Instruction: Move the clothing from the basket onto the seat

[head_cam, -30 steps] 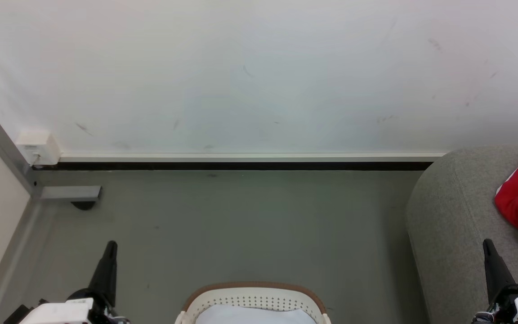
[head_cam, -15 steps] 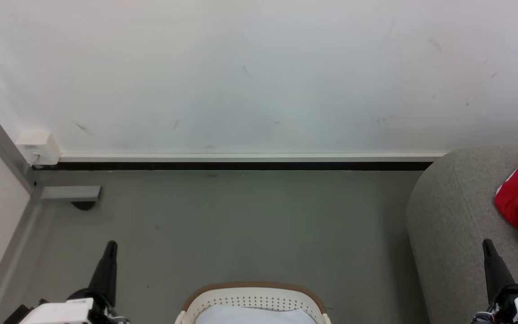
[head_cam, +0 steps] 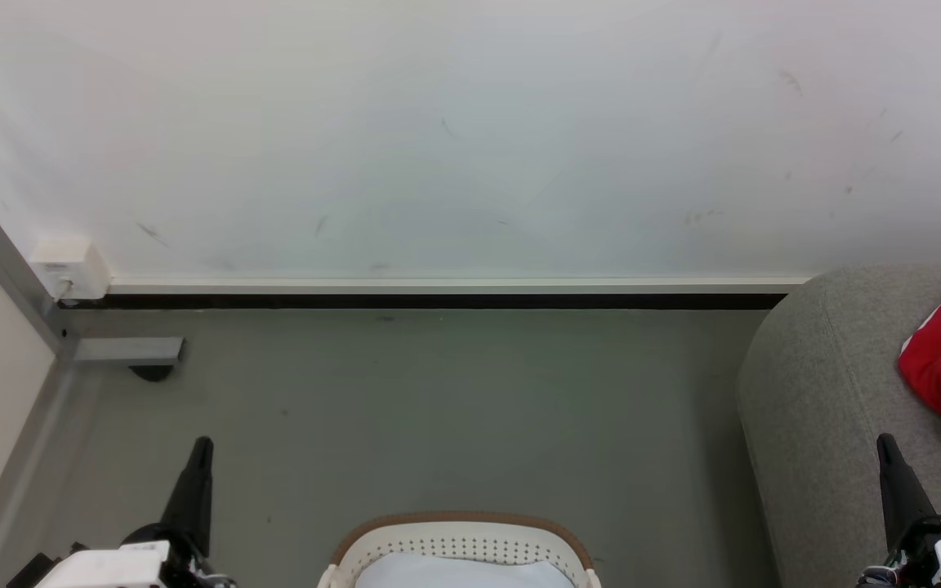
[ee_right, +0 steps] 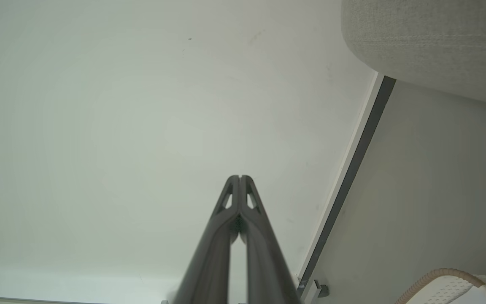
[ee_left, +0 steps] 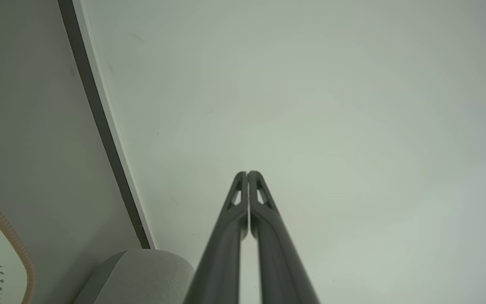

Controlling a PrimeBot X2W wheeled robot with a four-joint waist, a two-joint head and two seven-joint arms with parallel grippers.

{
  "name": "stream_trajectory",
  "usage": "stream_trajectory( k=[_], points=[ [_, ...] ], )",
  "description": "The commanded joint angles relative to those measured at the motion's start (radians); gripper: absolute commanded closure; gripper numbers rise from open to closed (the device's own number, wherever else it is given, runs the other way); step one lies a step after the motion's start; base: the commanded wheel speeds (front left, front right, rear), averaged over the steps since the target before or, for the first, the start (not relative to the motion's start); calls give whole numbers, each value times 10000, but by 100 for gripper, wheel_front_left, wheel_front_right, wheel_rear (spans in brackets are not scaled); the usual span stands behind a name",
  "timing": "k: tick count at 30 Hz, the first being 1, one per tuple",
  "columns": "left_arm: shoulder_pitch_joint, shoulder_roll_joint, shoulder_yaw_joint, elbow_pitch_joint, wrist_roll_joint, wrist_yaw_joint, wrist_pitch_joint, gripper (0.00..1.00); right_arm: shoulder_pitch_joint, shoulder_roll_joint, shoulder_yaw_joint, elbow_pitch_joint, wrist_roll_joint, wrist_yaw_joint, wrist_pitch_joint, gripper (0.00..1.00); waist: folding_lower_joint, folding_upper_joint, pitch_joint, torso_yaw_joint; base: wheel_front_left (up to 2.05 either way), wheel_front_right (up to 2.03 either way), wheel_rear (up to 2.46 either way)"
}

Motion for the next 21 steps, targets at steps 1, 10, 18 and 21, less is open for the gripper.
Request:
stream_trajectory(
  k=[1, 10, 18, 21],
  points=[
    [-85, 13, 19, 2, -140, -14, 37, 100, -119, 17, -46, 23, -68, -21, 5, 100, 0, -1, 0, 0, 0, 0, 0],
    [-84, 13, 18, 1, -141, -14, 36, 100, -119, 21, -49, 24, -75, -21, 11, 100, 0, -1, 0, 0, 0, 0, 0],
    [-84, 13, 18, 1, -141, -14, 36, 100, -120, 24, -55, 24, -79, -21, 17, 100, 0, -1, 0, 0, 0, 0, 0],
    [-84, 13, 18, 1, -141, -15, 36, 100, -120, 24, -56, 24, -82, -21, 19, 100, 0, -1, 0, 0, 0, 0, 0]
  ],
)
